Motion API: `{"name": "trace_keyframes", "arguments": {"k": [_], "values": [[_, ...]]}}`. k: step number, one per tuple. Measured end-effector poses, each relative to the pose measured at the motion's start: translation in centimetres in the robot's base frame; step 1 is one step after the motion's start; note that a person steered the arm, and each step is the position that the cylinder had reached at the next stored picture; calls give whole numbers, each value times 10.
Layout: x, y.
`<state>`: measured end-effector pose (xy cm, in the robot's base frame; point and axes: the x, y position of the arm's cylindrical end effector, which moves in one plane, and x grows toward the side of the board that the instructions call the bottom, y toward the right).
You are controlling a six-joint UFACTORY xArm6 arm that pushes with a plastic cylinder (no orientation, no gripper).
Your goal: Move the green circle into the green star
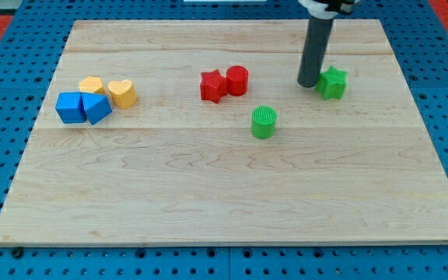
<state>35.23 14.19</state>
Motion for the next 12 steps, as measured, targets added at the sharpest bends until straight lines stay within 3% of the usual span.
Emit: {"name": "trace_keyframes", "arguments": {"k": [1, 3, 4, 5, 6, 8, 10, 12], "values": [[6, 2], [155, -9], [143, -85], [111, -124], [91, -123], [73, -17], [104, 13], [79, 14]]}}
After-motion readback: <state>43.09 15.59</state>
